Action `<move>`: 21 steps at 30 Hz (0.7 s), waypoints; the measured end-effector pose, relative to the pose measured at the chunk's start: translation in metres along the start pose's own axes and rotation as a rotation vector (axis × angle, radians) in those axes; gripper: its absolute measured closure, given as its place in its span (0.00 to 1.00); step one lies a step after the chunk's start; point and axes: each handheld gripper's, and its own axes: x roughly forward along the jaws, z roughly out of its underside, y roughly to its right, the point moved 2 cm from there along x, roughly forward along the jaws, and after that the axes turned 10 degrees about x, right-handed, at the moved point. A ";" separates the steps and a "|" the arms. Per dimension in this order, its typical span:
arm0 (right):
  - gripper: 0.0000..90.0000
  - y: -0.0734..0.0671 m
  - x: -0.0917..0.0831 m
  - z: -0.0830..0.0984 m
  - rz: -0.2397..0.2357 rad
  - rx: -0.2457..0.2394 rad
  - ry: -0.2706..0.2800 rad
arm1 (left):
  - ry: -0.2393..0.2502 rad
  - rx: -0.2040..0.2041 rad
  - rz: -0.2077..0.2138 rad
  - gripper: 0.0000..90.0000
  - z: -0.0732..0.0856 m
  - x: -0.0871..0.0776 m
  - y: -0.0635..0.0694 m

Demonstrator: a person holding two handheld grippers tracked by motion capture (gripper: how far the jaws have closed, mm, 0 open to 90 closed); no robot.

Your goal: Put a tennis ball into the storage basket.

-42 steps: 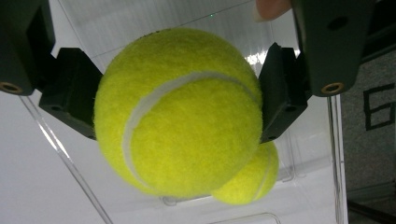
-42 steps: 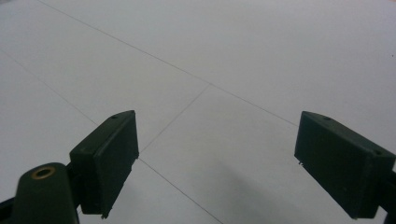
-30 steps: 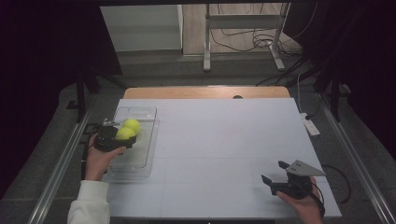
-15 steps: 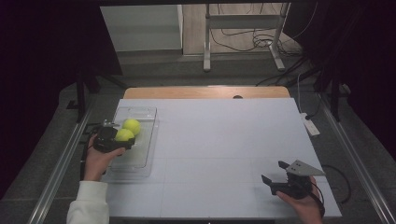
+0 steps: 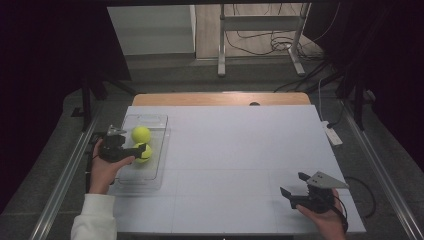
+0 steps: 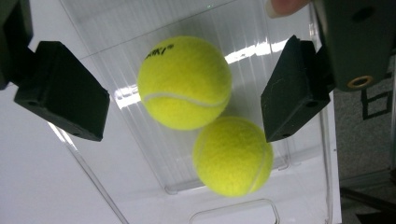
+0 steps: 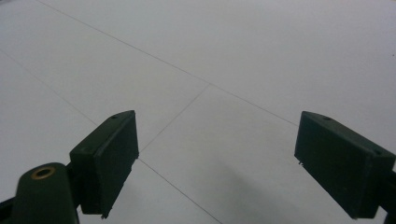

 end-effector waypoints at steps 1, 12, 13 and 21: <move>0.16 0.000 0.000 0.000 -0.002 0.002 0.001 | 0.005 -0.002 0.000 0.18 0.000 0.000 0.000; 0.16 0.004 0.001 0.000 -0.001 0.019 0.005 | 0.064 -0.020 0.060 0.19 -0.005 -0.002 0.005; 0.16 0.004 0.001 0.000 -0.002 0.022 0.005 | 0.068 -0.017 0.066 0.19 -0.006 -0.001 0.007; 0.16 0.006 0.001 0.000 -0.015 0.020 0.012 | 0.132 -0.001 0.112 0.19 -0.013 -0.004 0.019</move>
